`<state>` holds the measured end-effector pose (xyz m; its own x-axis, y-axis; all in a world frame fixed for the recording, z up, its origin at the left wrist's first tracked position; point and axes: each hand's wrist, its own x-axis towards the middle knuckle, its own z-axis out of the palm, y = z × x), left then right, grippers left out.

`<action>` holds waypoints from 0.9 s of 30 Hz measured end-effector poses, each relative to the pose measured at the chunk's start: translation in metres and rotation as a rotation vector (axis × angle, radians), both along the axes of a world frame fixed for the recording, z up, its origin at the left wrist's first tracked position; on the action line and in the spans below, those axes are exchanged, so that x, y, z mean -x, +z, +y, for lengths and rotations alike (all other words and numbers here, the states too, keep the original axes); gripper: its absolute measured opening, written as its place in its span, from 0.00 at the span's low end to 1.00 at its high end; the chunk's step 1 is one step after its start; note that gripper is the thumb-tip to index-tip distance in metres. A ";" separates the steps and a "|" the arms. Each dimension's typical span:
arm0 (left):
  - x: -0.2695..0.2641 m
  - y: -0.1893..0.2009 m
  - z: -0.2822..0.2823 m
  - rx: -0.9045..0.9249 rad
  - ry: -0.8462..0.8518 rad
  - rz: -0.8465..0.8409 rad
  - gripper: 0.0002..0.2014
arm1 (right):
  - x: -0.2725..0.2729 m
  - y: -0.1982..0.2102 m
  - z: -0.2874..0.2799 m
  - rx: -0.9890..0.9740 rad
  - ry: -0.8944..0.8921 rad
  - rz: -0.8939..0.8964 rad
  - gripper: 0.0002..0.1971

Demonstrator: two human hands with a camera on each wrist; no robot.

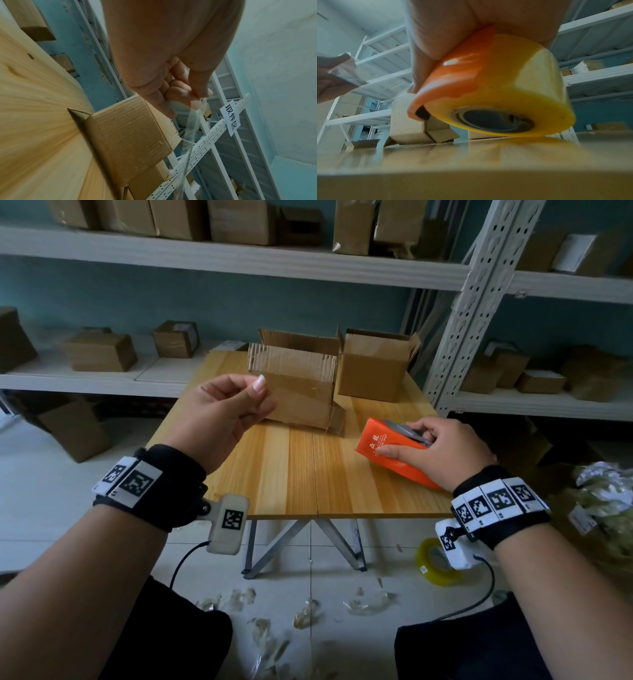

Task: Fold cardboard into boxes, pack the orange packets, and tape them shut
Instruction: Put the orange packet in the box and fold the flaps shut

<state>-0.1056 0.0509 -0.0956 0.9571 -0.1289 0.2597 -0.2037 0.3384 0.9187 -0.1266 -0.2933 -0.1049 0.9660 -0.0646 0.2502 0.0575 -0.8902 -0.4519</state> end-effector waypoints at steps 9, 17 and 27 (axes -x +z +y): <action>0.005 0.002 -0.013 0.008 -0.063 -0.099 0.02 | -0.006 0.003 0.006 -0.046 -0.077 0.023 0.33; 0.018 0.004 -0.034 -0.169 -0.073 -0.259 0.02 | -0.016 -0.001 0.009 -0.020 -0.109 0.028 0.32; 0.006 0.003 -0.057 -0.077 -0.099 -0.262 0.05 | -0.029 -0.003 0.015 -0.022 -0.129 0.066 0.32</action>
<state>-0.1121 -0.0063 -0.0924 0.8405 -0.2475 0.4819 -0.4065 0.2999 0.8630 -0.0972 -0.2786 -0.1081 0.9636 -0.1944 0.1835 -0.0877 -0.8783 -0.4700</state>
